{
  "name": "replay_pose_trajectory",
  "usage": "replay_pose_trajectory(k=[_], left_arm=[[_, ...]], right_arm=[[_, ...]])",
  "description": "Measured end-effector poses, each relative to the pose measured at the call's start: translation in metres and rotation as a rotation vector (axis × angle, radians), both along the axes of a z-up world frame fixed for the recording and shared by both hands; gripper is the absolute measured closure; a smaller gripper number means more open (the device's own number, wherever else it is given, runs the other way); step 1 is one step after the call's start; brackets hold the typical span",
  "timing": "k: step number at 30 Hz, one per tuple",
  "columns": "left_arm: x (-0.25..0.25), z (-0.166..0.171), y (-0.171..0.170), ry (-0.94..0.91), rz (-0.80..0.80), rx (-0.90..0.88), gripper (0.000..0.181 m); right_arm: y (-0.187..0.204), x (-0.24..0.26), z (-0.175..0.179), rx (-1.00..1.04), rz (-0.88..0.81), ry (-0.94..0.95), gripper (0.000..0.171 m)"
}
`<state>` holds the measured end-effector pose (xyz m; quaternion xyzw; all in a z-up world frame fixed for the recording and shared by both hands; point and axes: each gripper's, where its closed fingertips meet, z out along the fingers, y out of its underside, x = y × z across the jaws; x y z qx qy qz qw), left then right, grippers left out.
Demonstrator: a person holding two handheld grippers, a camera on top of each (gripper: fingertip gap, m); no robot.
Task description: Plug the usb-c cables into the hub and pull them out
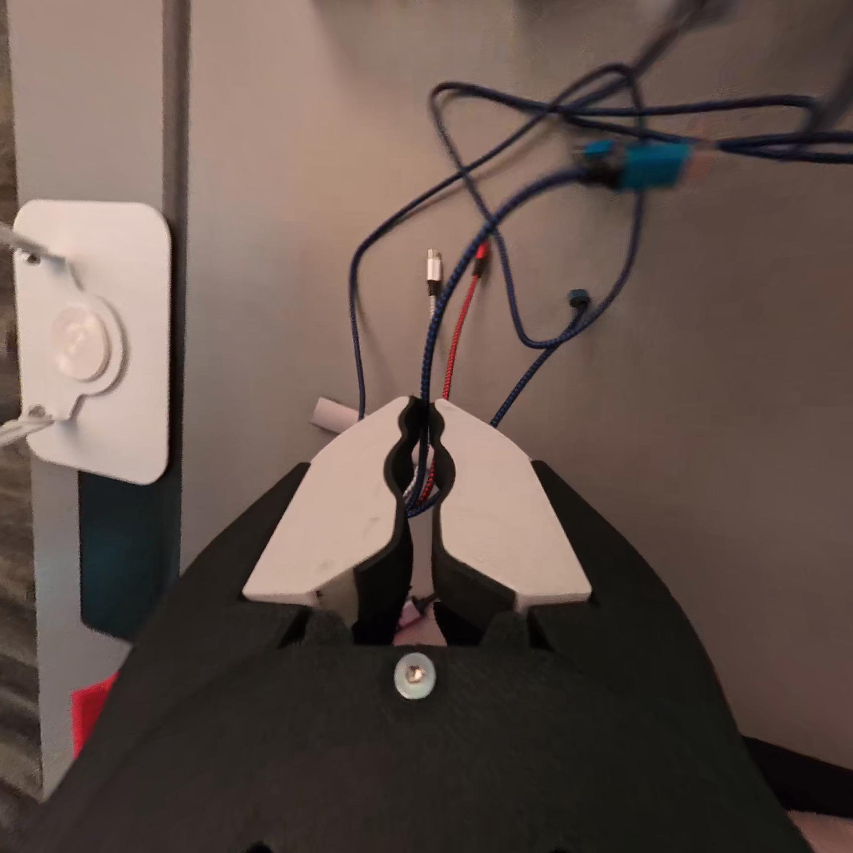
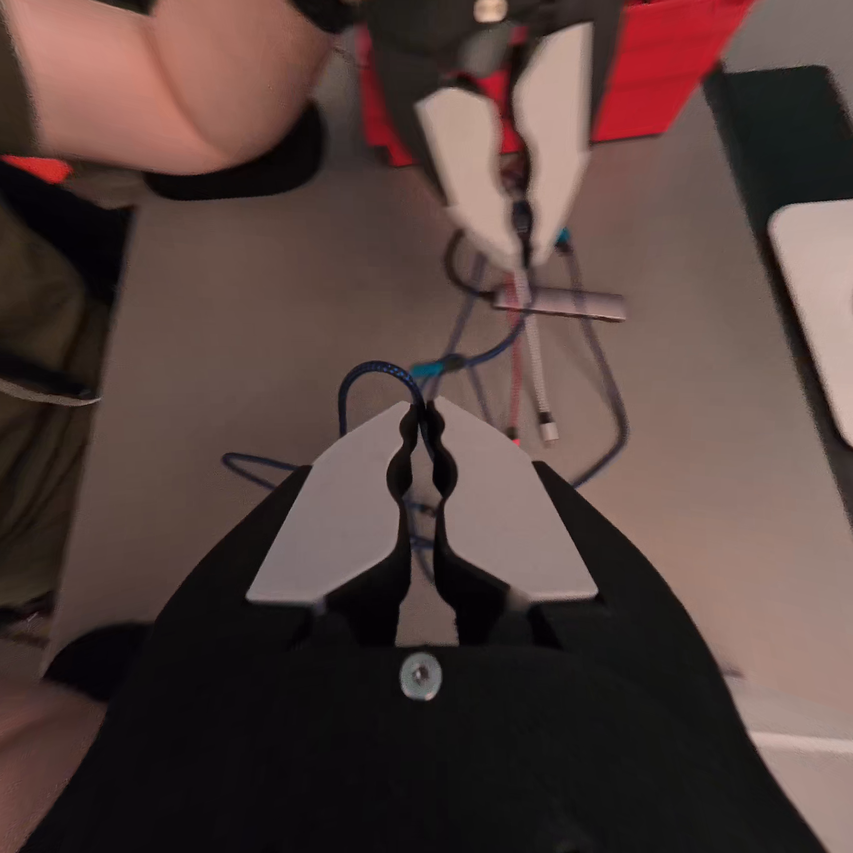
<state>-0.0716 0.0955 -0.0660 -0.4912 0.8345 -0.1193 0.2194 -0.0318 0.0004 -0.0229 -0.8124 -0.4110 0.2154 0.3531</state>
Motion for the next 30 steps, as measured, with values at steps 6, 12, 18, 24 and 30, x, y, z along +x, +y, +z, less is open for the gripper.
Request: replay_pose_trajectory(k=[6,12,18,24,30], left_arm=[[0.015,0.015,0.019,-0.108,0.188,-0.087,0.179],[0.016,0.058,0.026,-0.296,0.257,-0.182,0.179],[0.013,0.088,0.011,-0.388,0.250,-0.329,0.179],[0.020,0.107,-0.023,-0.448,0.131,-0.563,0.179],[0.015,0.125,-0.051,-0.449,0.012,-0.792,0.179]], right_arm=[[-0.032,-0.009,-0.036,-0.145,0.147,-0.164,0.164],[-0.045,-0.020,-0.056,-0.276,0.236,-0.160,0.161],[-0.023,-0.018,-0.022,-0.103,0.165,-0.009,0.132],[0.024,-0.006,0.056,0.320,-0.043,0.209,0.124],[0.037,-0.016,0.126,0.660,-0.157,0.478,0.133]])
